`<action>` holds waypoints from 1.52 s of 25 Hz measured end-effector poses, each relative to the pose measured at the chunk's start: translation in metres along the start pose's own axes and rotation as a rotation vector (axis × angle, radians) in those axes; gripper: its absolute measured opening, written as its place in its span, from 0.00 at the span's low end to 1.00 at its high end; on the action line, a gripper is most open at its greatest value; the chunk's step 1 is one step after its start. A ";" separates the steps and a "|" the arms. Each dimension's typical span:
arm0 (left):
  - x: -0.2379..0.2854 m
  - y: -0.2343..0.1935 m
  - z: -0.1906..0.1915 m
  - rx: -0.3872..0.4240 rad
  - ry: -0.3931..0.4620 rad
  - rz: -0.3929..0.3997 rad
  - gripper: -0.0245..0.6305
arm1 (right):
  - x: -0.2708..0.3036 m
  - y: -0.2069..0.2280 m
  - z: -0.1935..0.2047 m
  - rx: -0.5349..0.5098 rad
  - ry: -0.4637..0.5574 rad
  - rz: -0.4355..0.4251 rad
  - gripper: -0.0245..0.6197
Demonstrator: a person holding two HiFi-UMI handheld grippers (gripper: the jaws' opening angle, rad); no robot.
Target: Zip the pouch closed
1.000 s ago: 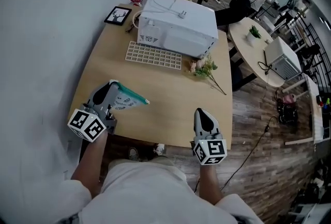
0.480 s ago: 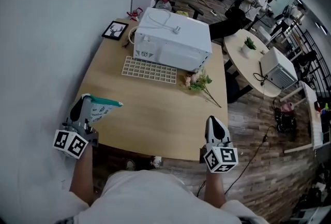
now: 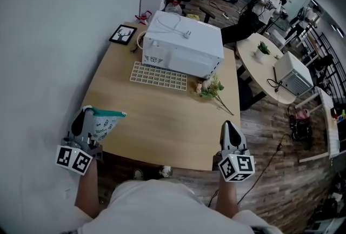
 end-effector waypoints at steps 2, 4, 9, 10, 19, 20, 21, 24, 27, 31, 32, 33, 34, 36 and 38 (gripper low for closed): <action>0.000 0.000 0.000 -0.003 0.007 -0.001 0.06 | 0.002 -0.002 -0.002 -0.001 0.004 -0.003 0.04; 0.001 0.000 0.001 -0.007 0.012 0.001 0.06 | 0.003 -0.003 -0.003 -0.007 0.006 -0.004 0.04; 0.001 -0.001 0.008 0.001 0.003 -0.002 0.06 | 0.003 -0.006 -0.001 -0.014 0.006 -0.004 0.04; 0.002 -0.002 0.009 0.001 -0.001 -0.004 0.06 | 0.004 -0.007 0.000 -0.013 0.007 -0.005 0.04; 0.014 -0.001 0.015 0.035 -0.033 0.008 0.06 | 0.011 -0.010 0.012 -0.008 -0.018 -0.016 0.04; 0.015 0.000 0.015 0.037 -0.035 0.010 0.06 | 0.012 -0.010 0.014 -0.013 -0.023 -0.021 0.04; 0.015 0.001 0.016 0.037 -0.036 0.011 0.06 | 0.014 -0.011 0.014 -0.015 -0.023 -0.025 0.04; 0.018 0.003 0.015 0.042 -0.038 0.015 0.06 | 0.015 -0.011 0.014 -0.013 -0.014 -0.032 0.04; 0.020 0.006 0.012 0.050 -0.032 0.021 0.06 | 0.015 -0.010 0.014 -0.015 -0.009 -0.038 0.04; 0.022 0.011 0.011 0.054 -0.027 0.025 0.06 | 0.015 -0.008 0.013 -0.016 -0.005 -0.046 0.04; 0.022 0.011 0.011 0.053 -0.027 0.024 0.06 | 0.015 -0.008 0.013 -0.017 -0.004 -0.049 0.04; 0.021 0.012 0.011 0.052 -0.028 0.022 0.06 | 0.016 -0.008 0.013 -0.017 -0.003 -0.051 0.04; 0.021 0.012 0.012 0.050 -0.027 0.019 0.06 | 0.016 -0.007 0.012 -0.019 -0.002 -0.054 0.04; 0.020 0.013 0.012 0.049 -0.025 0.014 0.06 | 0.017 -0.007 0.011 -0.023 0.000 -0.060 0.04; 0.019 0.014 0.012 0.049 -0.023 0.010 0.06 | 0.018 -0.007 0.009 -0.030 0.001 -0.071 0.04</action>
Point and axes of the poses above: the fingertips, and each gripper's own axes: x forward along the fingers, y to its right, z out of its underside, the point moved 9 cm from there along -x, backward along the fingers
